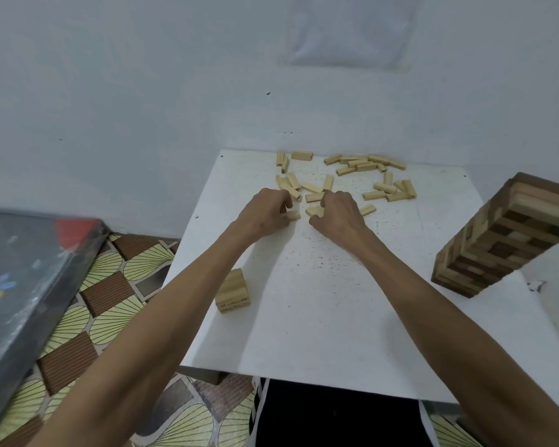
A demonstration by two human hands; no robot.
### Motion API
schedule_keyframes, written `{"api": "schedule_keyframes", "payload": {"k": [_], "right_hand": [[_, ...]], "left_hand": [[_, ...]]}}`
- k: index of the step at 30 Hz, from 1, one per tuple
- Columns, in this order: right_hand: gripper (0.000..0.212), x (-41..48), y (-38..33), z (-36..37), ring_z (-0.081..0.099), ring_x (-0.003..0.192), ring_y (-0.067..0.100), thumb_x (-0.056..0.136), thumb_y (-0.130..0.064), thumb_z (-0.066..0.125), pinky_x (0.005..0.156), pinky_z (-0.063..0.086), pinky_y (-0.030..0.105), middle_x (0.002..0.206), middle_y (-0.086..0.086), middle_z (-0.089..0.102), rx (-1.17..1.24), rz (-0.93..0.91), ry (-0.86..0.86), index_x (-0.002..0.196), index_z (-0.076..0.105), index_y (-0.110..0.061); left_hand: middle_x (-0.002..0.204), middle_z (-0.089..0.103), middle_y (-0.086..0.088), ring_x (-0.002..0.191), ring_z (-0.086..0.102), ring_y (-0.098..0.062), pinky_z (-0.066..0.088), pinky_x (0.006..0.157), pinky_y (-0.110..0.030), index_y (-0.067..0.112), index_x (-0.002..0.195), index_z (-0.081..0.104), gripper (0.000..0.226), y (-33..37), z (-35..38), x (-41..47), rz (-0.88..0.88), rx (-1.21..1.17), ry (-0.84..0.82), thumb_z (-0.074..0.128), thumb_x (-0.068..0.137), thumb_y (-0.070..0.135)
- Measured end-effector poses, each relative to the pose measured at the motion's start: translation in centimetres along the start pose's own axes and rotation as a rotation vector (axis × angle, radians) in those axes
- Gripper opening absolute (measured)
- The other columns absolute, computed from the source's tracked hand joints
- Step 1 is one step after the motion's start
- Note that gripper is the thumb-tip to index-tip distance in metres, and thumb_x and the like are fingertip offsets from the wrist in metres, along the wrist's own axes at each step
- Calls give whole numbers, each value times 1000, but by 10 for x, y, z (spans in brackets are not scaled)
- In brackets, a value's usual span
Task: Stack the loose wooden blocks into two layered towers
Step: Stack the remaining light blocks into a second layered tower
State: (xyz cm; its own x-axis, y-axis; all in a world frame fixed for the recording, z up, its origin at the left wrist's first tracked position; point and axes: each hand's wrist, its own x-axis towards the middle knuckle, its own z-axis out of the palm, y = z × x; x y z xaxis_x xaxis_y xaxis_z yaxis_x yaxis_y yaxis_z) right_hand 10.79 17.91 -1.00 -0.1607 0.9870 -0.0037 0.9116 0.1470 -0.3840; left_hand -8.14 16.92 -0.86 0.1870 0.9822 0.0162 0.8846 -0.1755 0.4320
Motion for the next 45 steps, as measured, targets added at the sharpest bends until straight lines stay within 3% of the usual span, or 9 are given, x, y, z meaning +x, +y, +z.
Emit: {"api": "schedule_keyframes", "payload": {"k": [3, 10, 16, 26, 31, 35, 38, 42, 45], "right_hand": [[40, -5, -5, -14, 61, 96, 30, 86, -32, 74, 73, 54, 37, 104, 16, 66, -29, -6, -9, 105, 67, 2], [62, -74, 1, -29, 55, 114, 26, 86, -33, 74, 75, 40, 33, 121, 7, 60, 45, -97, -38, 138, 49, -9], [73, -144, 16, -25, 57, 106, 26, 83, -32, 74, 80, 52, 40, 117, 8, 62, 78, -105, -69, 144, 39, -12], [78, -196, 37, -4, 51, 107, 19, 87, -24, 69, 84, 49, 35, 116, -3, 56, 151, -245, -171, 152, 27, -23], [74, -189, 48, -6, 43, 124, 18, 88, -21, 71, 96, 39, 28, 139, 1, 49, 197, -268, -119, 153, 33, -19], [65, -179, 55, -5, 44, 119, 19, 90, -24, 73, 92, 41, 31, 125, 3, 53, 185, -228, 3, 147, 42, -14], [61, -176, 64, -2, 47, 115, 17, 92, -20, 69, 90, 41, 30, 118, -4, 56, 244, -189, -22, 146, 41, -22], [74, -176, 73, 0, 39, 124, 7, 83, -35, 74, 107, 39, 36, 127, -17, 54, 344, -188, -145, 147, 36, -35], [78, -176, 78, 4, 36, 129, 5, 78, -45, 83, 110, 38, 42, 126, -27, 55, 390, -197, -136, 144, 42, -39]], "left_hand": [[105, 69, -4, 93, 63, -20, 54, 81, -33, 10, 114, 67, 28, 10, -8, -8, 16, -15, 19, 70, 87, 12], [98, 69, -3, 88, 61, -18, 50, 75, -29, 9, 106, 70, 20, 45, -8, -57, 31, -102, 97, 69, 85, 9], [96, 68, -4, 87, 61, -20, 53, 75, -34, 9, 102, 71, 17, 78, 22, -112, -17, -139, 169, 68, 85, 8], [96, 69, -2, 89, 62, -20, 47, 77, -27, 9, 100, 74, 12, 77, 60, -157, -12, -196, 142, 65, 92, 9], [100, 72, -2, 85, 64, -16, 52, 79, -28, 9, 113, 71, 20, 73, 51, -161, 67, -220, 73, 66, 94, 14], [102, 68, 4, 89, 59, -13, 49, 83, -27, 15, 131, 61, 39, 72, 48, -166, 72, -229, -25, 65, 92, 17], [108, 64, 9, 101, 51, -13, 44, 89, -31, 19, 139, 52, 54, 72, 49, -169, 43, -210, -68, 68, 88, 23], [125, 59, 10, 120, 44, -17, 36, 98, -39, 24, 145, 44, 71, 68, 54, -168, 78, -87, -23, 72, 81, 36], [130, 58, 12, 121, 44, -16, 36, 100, -39, 25, 146, 43, 75, 66, 56, -165, 101, -90, -42, 74, 79, 38]]}}
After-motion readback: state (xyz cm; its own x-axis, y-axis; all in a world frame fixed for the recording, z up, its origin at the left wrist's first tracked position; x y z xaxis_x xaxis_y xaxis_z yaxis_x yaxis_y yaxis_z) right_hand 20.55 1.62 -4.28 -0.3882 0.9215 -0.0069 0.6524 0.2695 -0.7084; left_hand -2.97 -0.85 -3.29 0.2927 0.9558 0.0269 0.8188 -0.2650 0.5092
